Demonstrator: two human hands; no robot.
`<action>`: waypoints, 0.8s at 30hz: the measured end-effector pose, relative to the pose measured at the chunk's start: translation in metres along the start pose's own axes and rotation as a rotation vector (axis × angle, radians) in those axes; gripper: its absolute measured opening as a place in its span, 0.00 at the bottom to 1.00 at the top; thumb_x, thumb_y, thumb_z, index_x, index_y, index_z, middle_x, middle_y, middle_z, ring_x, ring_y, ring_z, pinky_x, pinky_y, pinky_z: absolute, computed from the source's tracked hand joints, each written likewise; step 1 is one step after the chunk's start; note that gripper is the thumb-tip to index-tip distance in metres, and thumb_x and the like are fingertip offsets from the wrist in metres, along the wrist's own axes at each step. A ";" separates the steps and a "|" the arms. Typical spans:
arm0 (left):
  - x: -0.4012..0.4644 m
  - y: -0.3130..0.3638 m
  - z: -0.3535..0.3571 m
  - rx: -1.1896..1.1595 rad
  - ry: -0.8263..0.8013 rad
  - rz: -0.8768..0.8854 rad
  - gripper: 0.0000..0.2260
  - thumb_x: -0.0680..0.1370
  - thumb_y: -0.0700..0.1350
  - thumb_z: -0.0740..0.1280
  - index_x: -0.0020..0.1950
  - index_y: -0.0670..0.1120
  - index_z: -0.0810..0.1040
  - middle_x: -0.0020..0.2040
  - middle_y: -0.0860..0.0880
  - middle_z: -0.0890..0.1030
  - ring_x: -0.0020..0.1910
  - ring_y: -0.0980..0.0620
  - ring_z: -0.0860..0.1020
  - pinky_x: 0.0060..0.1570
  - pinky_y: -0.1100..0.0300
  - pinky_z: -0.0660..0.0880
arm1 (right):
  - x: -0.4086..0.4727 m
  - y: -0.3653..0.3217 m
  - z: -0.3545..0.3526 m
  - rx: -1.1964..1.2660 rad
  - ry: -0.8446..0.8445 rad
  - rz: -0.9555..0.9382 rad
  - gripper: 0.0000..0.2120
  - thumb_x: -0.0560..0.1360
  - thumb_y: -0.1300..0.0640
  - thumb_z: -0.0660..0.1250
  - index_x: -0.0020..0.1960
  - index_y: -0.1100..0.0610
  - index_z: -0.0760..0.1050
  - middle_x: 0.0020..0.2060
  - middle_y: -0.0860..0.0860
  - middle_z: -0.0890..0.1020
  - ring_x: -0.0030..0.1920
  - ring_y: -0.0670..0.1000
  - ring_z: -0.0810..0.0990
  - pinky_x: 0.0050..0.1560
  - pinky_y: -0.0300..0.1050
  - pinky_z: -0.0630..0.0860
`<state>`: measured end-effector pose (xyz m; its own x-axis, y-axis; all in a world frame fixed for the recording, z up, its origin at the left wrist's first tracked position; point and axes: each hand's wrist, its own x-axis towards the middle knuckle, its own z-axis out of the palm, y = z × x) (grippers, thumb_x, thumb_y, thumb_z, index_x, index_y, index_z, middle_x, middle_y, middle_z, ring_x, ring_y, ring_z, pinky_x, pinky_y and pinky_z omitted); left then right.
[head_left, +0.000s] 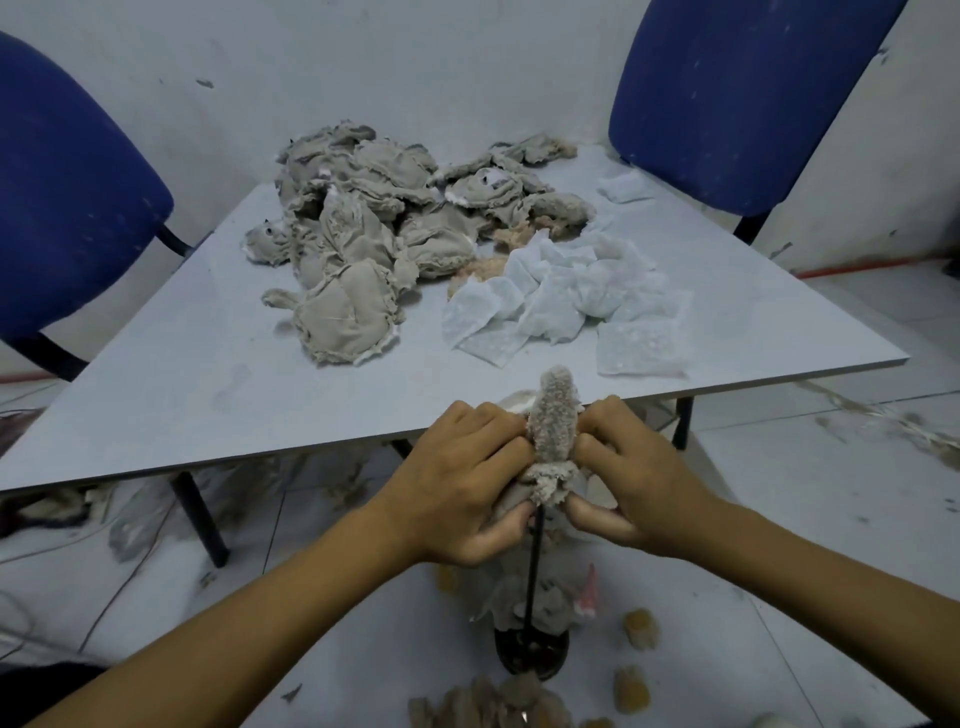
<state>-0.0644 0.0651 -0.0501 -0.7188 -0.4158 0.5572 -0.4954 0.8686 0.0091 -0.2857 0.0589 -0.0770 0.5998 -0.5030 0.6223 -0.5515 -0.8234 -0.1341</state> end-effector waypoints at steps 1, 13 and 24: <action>0.004 -0.002 -0.006 -0.011 0.020 0.016 0.09 0.72 0.45 0.66 0.41 0.38 0.76 0.41 0.41 0.75 0.38 0.43 0.70 0.37 0.48 0.67 | 0.006 0.001 -0.007 -0.039 0.019 -0.024 0.10 0.73 0.56 0.68 0.46 0.64 0.79 0.41 0.58 0.75 0.40 0.56 0.69 0.36 0.50 0.70; 0.070 -0.024 -0.045 -0.515 0.301 -0.454 0.15 0.68 0.52 0.65 0.43 0.40 0.71 0.41 0.51 0.70 0.39 0.55 0.70 0.39 0.59 0.66 | 0.099 -0.005 -0.049 0.293 0.334 0.423 0.13 0.70 0.52 0.72 0.35 0.60 0.75 0.42 0.51 0.72 0.45 0.49 0.72 0.45 0.37 0.70; 0.073 -0.057 -0.037 -0.876 0.227 -0.707 0.03 0.69 0.43 0.70 0.39 0.49 0.77 0.35 0.54 0.78 0.37 0.56 0.76 0.39 0.62 0.73 | 0.123 0.023 -0.019 0.666 0.219 0.743 0.16 0.71 0.59 0.70 0.31 0.60 0.66 0.31 0.53 0.67 0.33 0.49 0.66 0.36 0.46 0.61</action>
<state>-0.0709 -0.0052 0.0209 -0.2664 -0.9043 0.3337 -0.1800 0.3868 0.9044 -0.2361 -0.0172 0.0110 0.0815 -0.9422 0.3251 -0.2666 -0.3349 -0.9037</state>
